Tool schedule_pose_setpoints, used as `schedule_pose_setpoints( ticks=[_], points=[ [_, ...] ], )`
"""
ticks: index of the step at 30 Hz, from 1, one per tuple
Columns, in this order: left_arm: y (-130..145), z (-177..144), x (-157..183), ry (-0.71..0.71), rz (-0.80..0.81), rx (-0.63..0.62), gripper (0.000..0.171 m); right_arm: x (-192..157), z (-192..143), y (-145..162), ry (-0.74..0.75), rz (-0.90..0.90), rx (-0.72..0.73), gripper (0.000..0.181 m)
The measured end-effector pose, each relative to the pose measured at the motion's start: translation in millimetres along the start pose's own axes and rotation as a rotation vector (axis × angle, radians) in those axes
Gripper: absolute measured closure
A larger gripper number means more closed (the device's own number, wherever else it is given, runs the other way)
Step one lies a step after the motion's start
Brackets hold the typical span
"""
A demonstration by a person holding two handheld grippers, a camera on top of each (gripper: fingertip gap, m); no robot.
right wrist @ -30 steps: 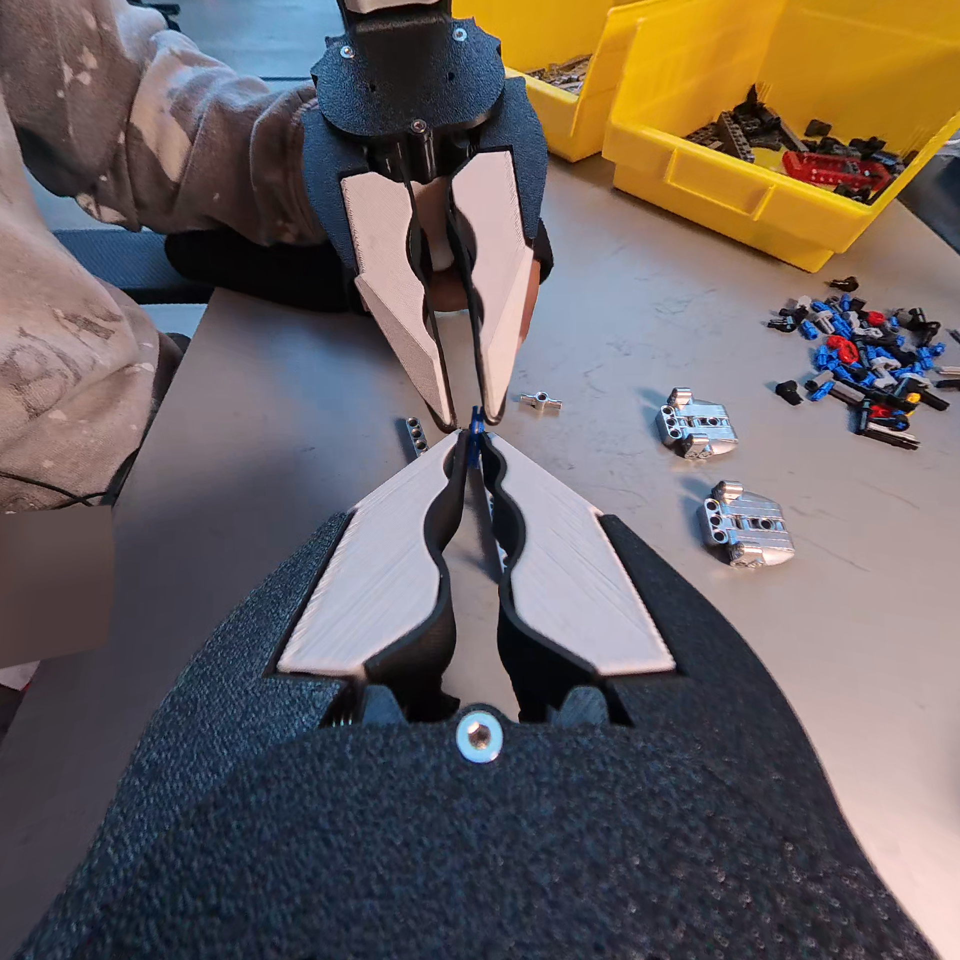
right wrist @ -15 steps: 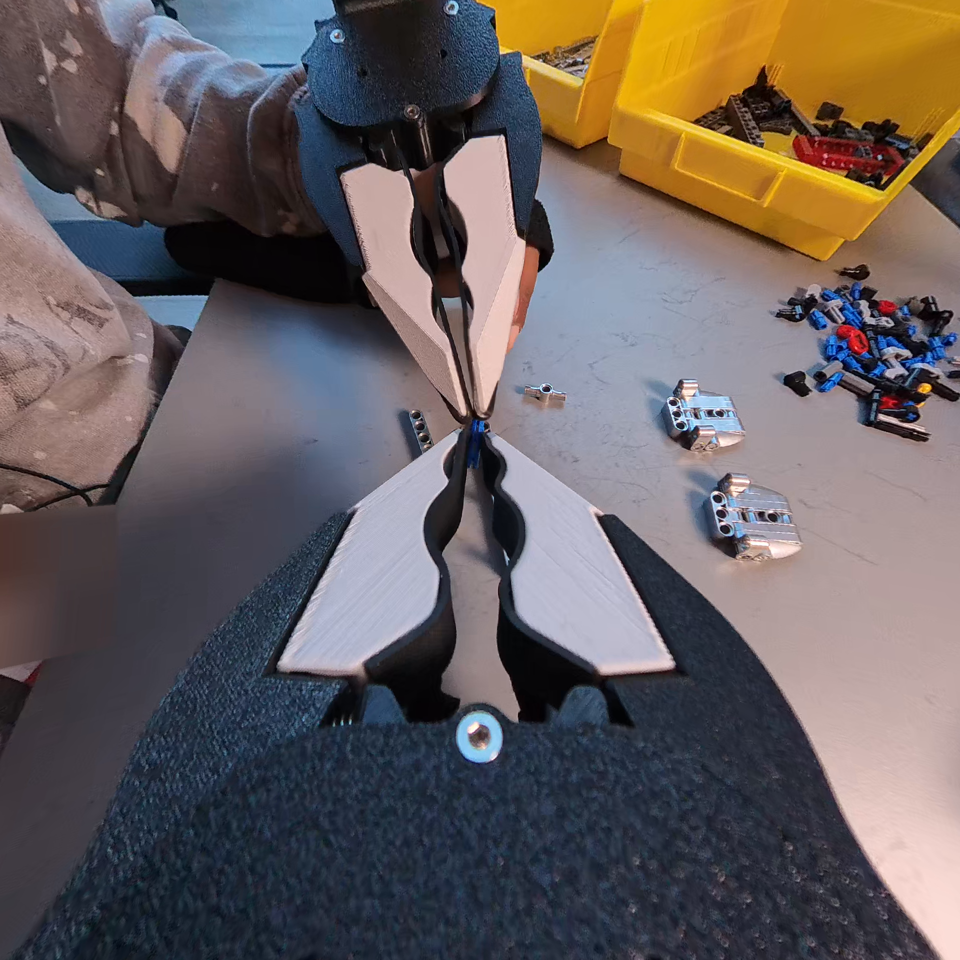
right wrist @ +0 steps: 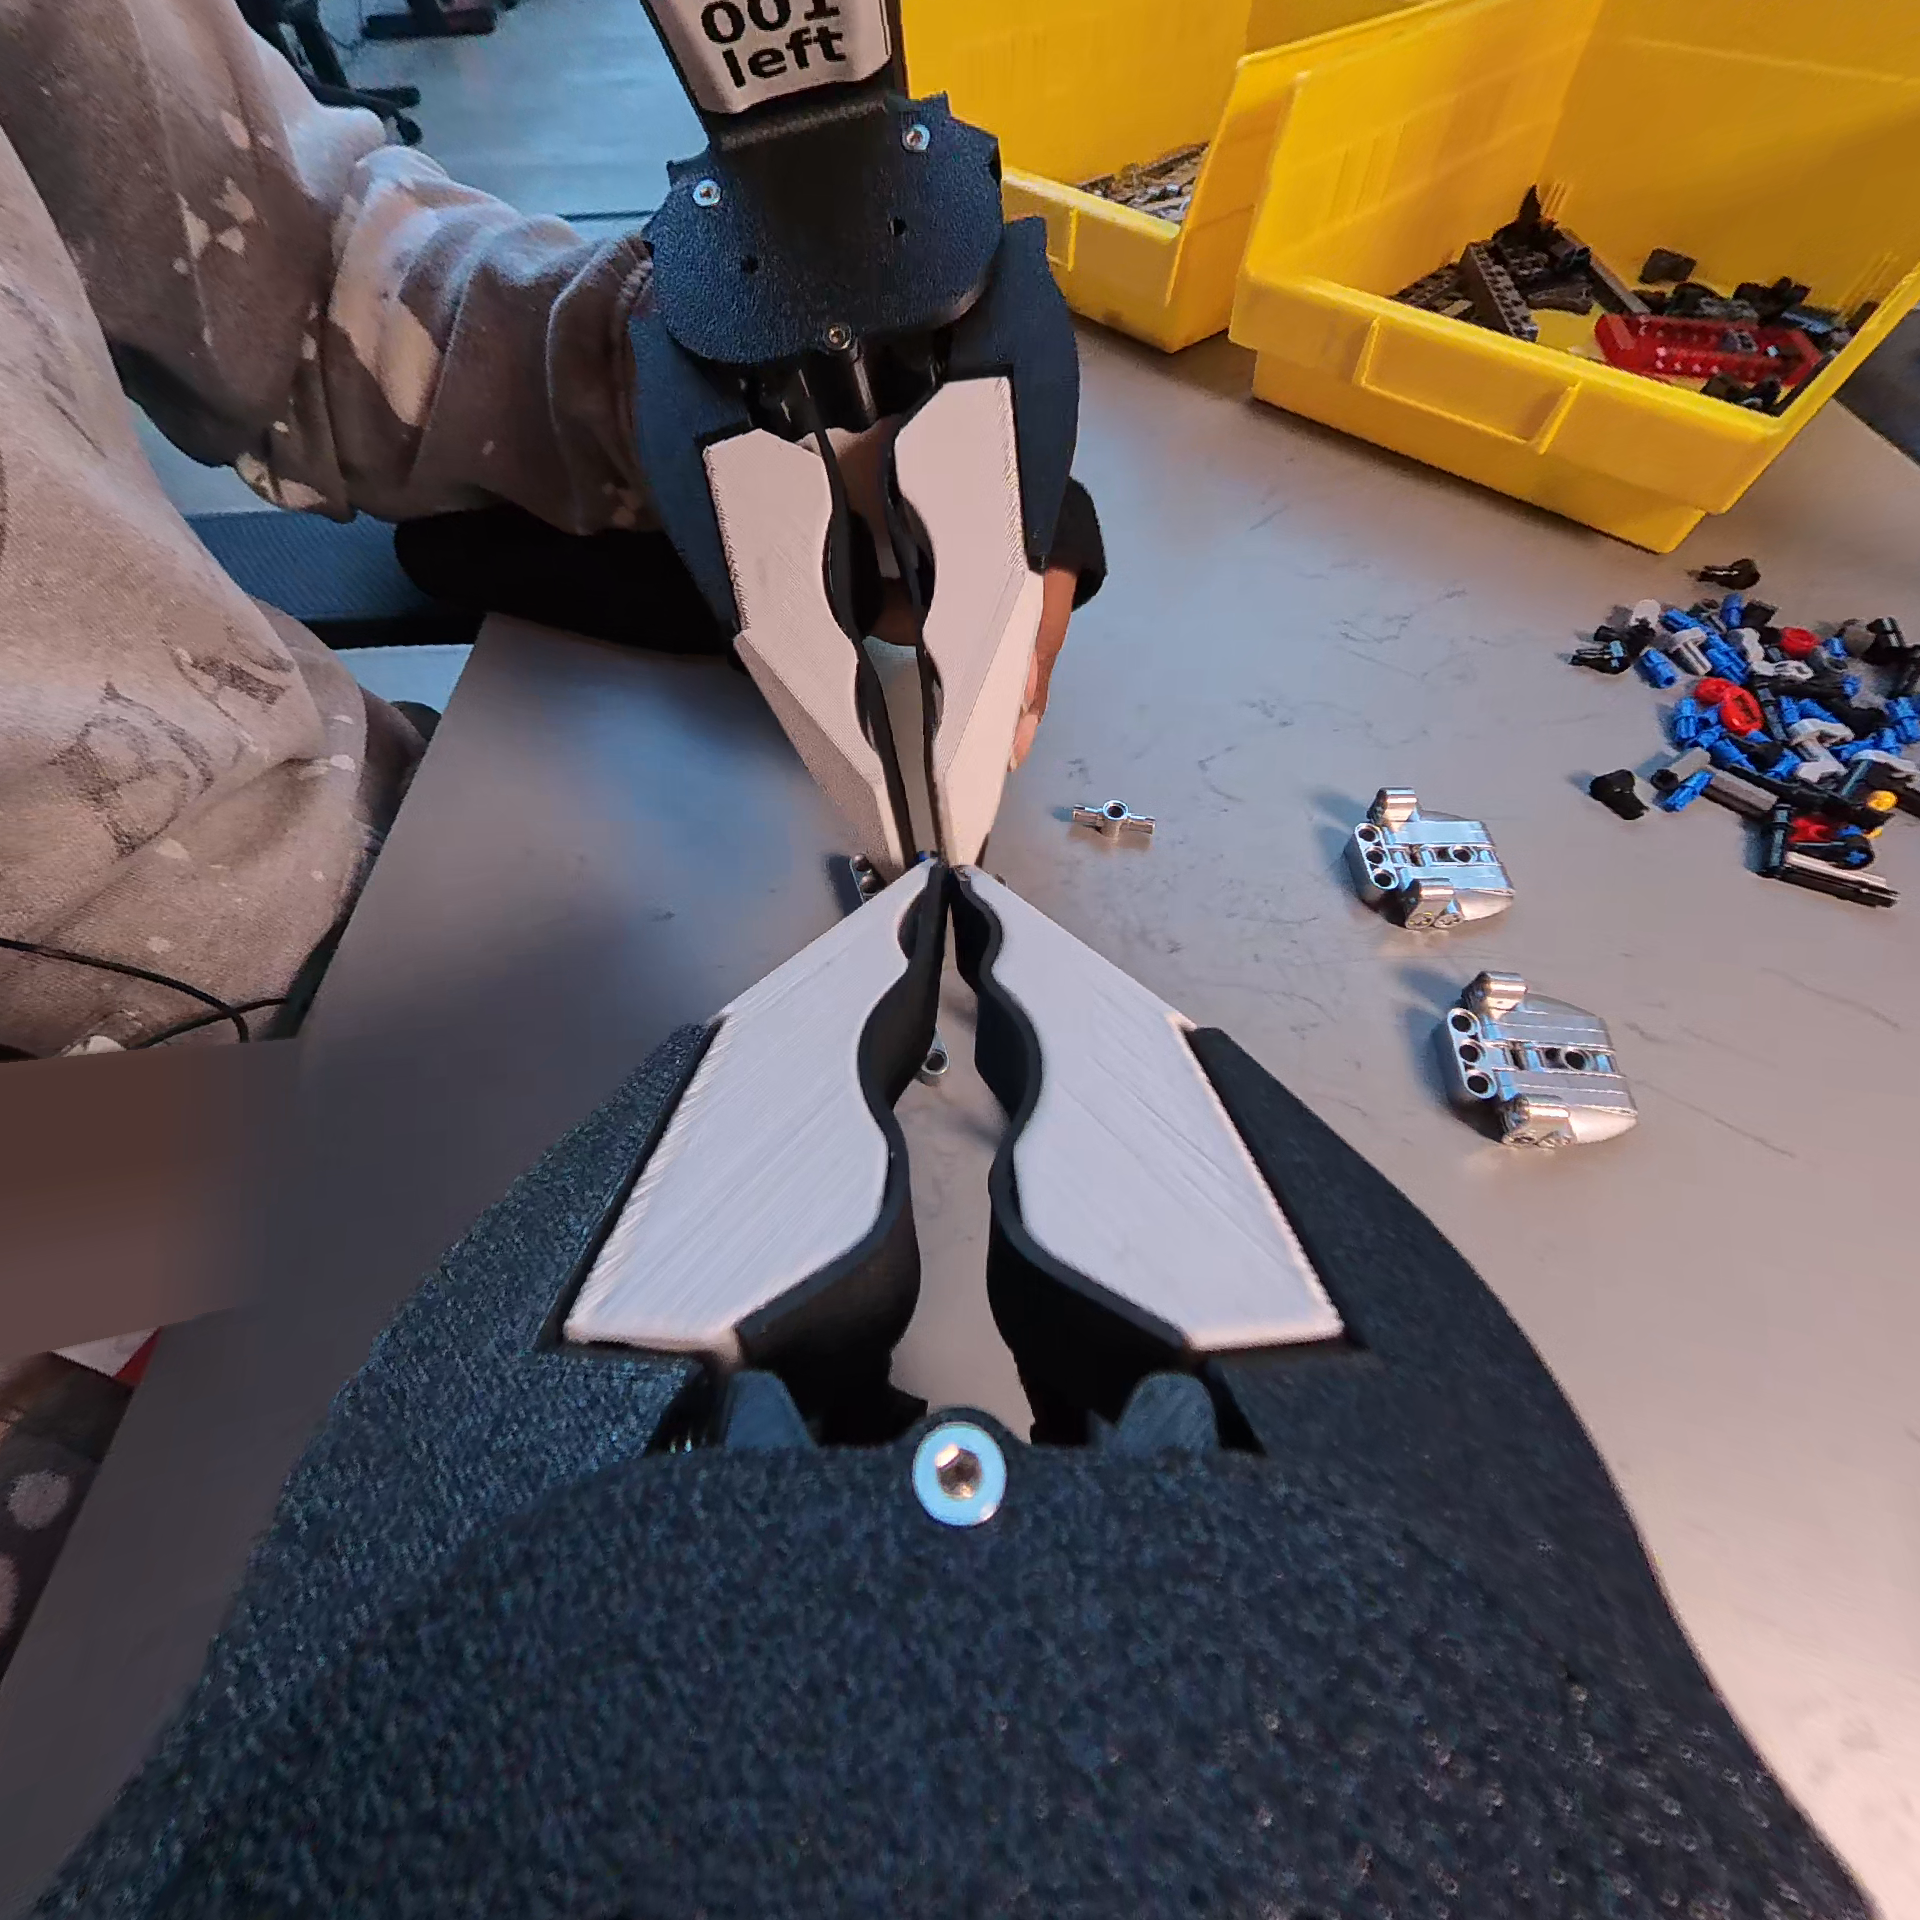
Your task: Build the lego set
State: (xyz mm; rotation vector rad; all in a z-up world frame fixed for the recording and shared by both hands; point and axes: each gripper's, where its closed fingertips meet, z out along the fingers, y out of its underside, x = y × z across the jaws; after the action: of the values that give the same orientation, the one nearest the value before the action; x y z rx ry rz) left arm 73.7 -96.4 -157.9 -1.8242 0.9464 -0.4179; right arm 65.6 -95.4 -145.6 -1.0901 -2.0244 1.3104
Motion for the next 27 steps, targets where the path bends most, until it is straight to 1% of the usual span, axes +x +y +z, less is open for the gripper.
schedule_pose_setpoints(
  ticks=[5,7,9,10,13,16,18,21,27],
  points=[
    [1.5,0.2,-0.2,0.013,-0.026,-0.006,0.170,0.8,-0.7,-1.9,0.007,-0.001,0.015,0.181],
    [1.2,-1.3,-3.3,0.002,-0.036,0.001,0.170,3.0,-5.9,-7.8,0.009,0.011,0.054,0.172],
    [-3.6,-4.6,-7.6,-0.007,-0.062,0.033,0.170,3.0,-11.6,-10.6,0.002,0.012,0.078,0.161],
    [-7.1,-6.8,-9.6,-0.007,-0.081,0.057,0.170,3.0,-13.7,-11.6,0.004,0.004,0.087,0.159],
    [-20.5,-13.7,-12.5,0.012,-0.145,0.148,0.170,-0.1,-16.8,-19.5,0.006,-0.026,0.143,0.161],
    [-33.2,-19.2,-10.5,0.055,-0.200,0.236,0.170,2.1,-16.8,-29.2,0.031,-0.038,0.193,0.166],
    [-38.3,-21.4,-9.9,0.074,-0.224,0.273,0.170,1.7,-17.3,-35.1,0.030,-0.031,0.226,0.171],
    [-41.1,-23.1,-8.7,0.091,-0.237,0.293,0.170,0.9,-17.7,-38.2,0.033,-0.036,0.240,0.177],
    [-39.3,-21.0,-5.5,0.103,-0.230,0.279,0.170,-2.0,-16.2,-36.6,0.020,-0.041,0.229,0.177]
  ],
)
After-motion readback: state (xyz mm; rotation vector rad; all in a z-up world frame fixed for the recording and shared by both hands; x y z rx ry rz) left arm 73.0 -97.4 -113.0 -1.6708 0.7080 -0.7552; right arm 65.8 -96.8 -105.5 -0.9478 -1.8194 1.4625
